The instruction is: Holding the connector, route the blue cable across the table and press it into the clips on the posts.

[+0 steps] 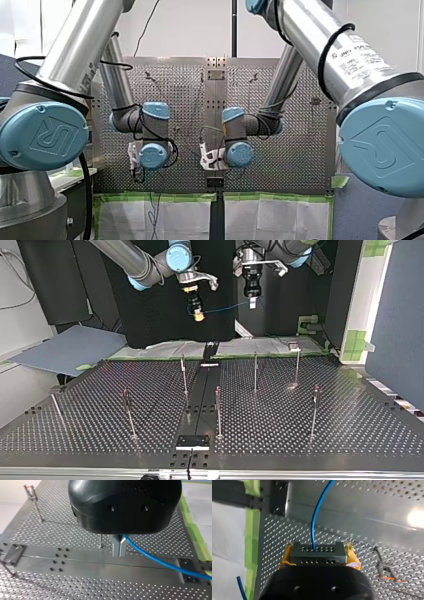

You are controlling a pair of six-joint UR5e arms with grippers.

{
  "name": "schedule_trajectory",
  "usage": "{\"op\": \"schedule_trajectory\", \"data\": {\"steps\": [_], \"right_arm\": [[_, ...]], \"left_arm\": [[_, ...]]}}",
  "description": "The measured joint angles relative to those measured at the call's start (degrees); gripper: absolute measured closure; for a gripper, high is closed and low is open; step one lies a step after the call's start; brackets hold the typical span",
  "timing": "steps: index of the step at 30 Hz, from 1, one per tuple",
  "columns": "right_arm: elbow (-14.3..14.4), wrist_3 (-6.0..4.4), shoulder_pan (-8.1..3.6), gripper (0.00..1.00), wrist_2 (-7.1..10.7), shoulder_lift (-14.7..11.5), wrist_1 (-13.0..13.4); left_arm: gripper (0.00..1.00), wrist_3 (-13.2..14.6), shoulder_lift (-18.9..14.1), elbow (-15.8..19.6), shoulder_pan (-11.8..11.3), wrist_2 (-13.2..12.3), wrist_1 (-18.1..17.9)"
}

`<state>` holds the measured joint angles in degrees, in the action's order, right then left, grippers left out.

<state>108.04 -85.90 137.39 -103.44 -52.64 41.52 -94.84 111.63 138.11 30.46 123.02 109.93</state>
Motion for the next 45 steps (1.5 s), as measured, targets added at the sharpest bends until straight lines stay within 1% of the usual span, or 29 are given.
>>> {"op": "schedule_trajectory", "data": {"steps": [5, 8, 12, 18, 21, 25, 28, 32, 38, 45], "right_arm": [[-0.98, -2.4, 0.24, 1.0, 2.38, -2.5, -2.19], [-1.81, -3.46, 0.61, 1.0, 3.82, -3.96, -3.19], [-3.73, -5.23, 1.27, 1.0, 6.15, -6.3, -5.31], [-6.22, -6.46, 1.85, 1.0, 9.41, -9.57, -8.54], [-6.85, -7.13, 2.04, 1.0, 10.8, -11.04, -9.52], [-7.53, -7.6, 2.44, 1.0, 11.67, -12.63, -10.01], [-8.32, -8.12, 2.77, 1.0, 11.81, -13.02, -10.21], [-9.71, -8.7, 2.9, 1.0, 11.75, -13.09, -11.19], [-12.4, -9.09, 2.49, 1.0, 11.7, -13.03, -13.91], [-15.9, -9.4, 2.39, 1.0, 12.34, -12.91, -17.4]], "left_arm": [[1.0, -0.57, -2.35, -0.02, -0.42, 0.01, 0.76], [1.0, -0.45, -3.73, -0.04, -1.18, 0.09, 1.85], [1.0, -0.37, -5.63, -0.04, -2.07, 0.19, 3.67], [1.0, -0.15, -8.64, -0.23, -3.75, 0.45, 6.64], [1.0, -0.23, -9.99, -0.29, -4.92, 0.57, 7.97], [1.0, -0.24, -11.96, -0.41, -6.84, 0.26, 9.95], [1.0, -0.76, -13.43, -0.49, -8.3, -0.74, 11.42], [1.0, -2.31, -15.64, -1.09, -10.5, -1.86, 13.62], [1.0, -4.78, -18.73, -3.71, -13.59, -1.84, 16.71], [1.0, -5.4, -21.9, -6.57, -16.45, -1.79, 19.91]]}}
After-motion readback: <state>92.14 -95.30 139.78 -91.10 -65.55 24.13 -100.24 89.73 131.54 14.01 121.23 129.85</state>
